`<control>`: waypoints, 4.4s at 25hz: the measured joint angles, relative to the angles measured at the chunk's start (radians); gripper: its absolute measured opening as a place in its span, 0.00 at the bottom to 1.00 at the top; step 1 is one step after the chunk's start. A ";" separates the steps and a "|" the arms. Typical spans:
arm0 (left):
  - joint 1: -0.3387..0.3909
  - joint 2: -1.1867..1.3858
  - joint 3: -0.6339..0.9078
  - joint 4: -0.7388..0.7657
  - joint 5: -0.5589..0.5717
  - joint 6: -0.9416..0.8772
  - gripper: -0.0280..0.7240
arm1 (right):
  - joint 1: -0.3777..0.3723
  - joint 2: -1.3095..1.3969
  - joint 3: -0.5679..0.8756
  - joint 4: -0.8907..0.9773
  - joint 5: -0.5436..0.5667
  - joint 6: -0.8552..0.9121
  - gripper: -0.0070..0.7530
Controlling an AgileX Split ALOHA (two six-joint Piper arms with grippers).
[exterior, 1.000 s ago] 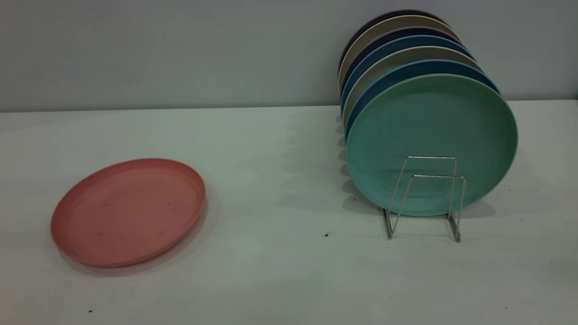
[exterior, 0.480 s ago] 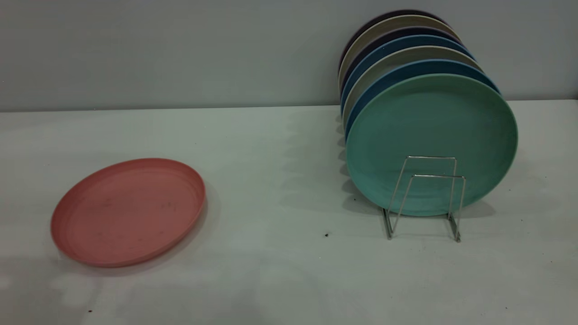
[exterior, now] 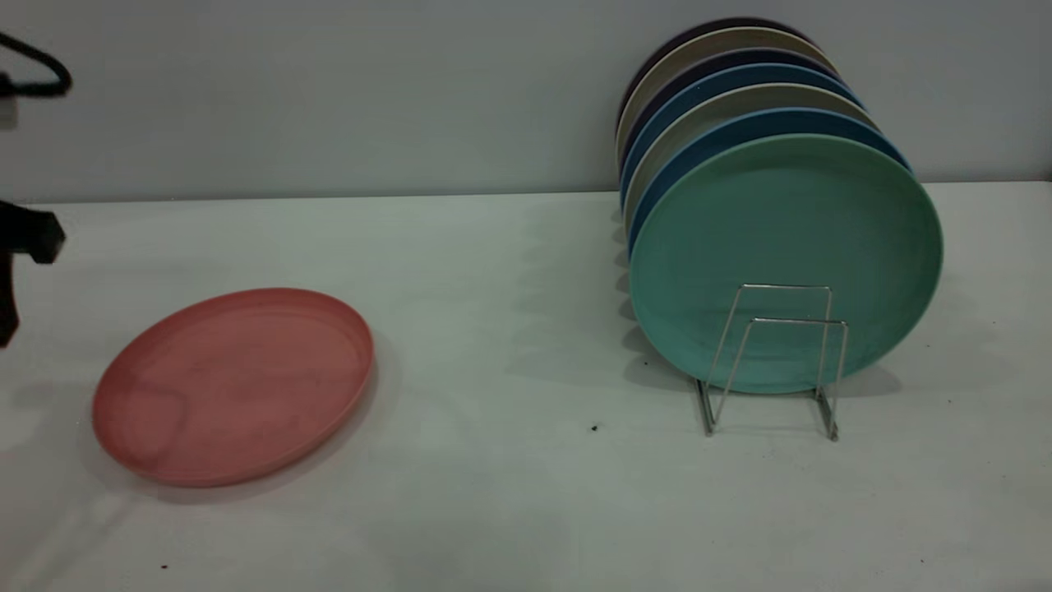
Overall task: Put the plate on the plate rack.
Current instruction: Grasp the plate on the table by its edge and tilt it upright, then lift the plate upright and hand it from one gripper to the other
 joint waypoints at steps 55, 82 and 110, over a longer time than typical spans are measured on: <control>0.003 0.518 -0.438 -0.082 -0.100 0.243 0.12 | 0.000 0.099 0.000 0.050 -0.074 -0.063 0.54; -0.177 0.165 -0.434 -0.626 0.244 1.174 0.07 | 0.000 0.453 -0.158 0.648 0.067 -0.733 0.56; -0.427 0.165 -0.434 -0.734 0.285 1.269 0.07 | 0.090 0.789 -0.168 1.010 -0.121 -1.072 0.72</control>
